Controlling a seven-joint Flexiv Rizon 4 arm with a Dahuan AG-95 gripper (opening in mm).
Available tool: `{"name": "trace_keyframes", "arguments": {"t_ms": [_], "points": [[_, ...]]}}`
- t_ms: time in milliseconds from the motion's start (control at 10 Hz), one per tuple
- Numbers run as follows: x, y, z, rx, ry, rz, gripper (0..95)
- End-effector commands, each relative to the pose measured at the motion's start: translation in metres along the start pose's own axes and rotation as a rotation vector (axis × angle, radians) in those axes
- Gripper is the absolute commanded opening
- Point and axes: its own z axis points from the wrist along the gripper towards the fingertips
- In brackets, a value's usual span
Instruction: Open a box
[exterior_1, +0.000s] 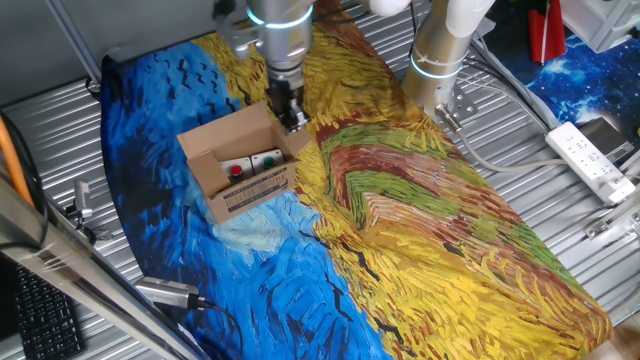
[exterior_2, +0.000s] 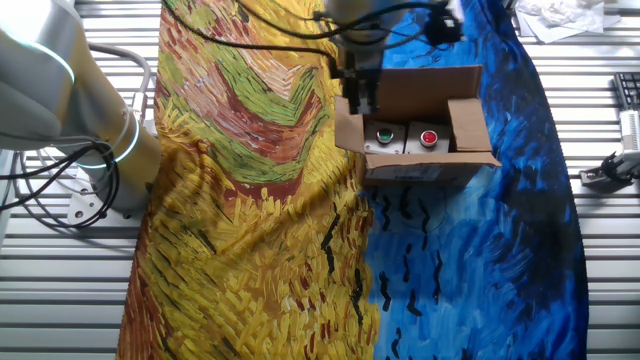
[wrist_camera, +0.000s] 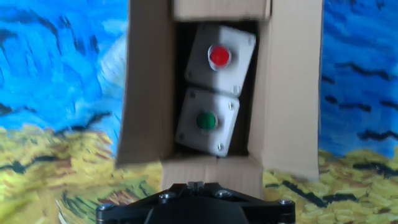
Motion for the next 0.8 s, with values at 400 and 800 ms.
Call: {"name": "trace_keyframes", "arguments": {"t_ms": [400,800], "points": [[-0.046,-0.016,0.011,-0.013,0.008,-0.019,0.0],[-0.061,-0.021,0.02,-0.006,-0.004,0.01,0.0]]}}
